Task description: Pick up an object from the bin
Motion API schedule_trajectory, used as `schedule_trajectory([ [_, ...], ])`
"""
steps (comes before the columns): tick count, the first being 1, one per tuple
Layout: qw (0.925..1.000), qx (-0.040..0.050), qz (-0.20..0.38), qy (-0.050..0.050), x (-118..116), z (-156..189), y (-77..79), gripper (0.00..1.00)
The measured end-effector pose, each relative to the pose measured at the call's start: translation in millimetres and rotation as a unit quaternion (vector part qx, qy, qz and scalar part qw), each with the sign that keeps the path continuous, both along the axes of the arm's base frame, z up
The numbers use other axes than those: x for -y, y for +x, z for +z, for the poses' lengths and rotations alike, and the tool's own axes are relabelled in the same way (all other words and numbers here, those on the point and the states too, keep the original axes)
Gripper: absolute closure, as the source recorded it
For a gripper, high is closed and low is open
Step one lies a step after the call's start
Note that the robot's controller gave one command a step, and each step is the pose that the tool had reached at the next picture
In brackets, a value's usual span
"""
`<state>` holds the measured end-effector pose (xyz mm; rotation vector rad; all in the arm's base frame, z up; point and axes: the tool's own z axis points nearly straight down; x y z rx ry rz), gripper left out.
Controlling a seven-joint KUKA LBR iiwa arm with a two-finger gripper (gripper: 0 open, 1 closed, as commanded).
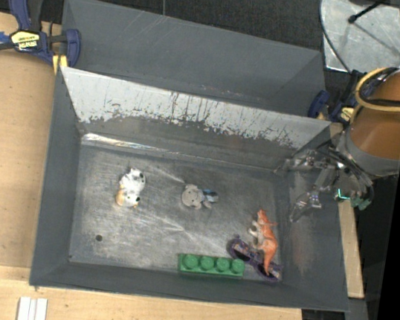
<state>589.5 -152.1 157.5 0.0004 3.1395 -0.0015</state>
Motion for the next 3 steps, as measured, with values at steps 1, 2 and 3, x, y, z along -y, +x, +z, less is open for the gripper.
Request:
schedule_trajectory([
  [1, 0.9996, 0.0041, -0.027, -0.001, -41, -52, -6.9, 0.0],
  [2, 0.9996, 0.0085, -0.027, 0.0, -73, -91, -7.0, 0.0],
  [3, 0.9967, 0.0116, -0.081, -0.001, -63, -81, -32.6, 1.0],
])
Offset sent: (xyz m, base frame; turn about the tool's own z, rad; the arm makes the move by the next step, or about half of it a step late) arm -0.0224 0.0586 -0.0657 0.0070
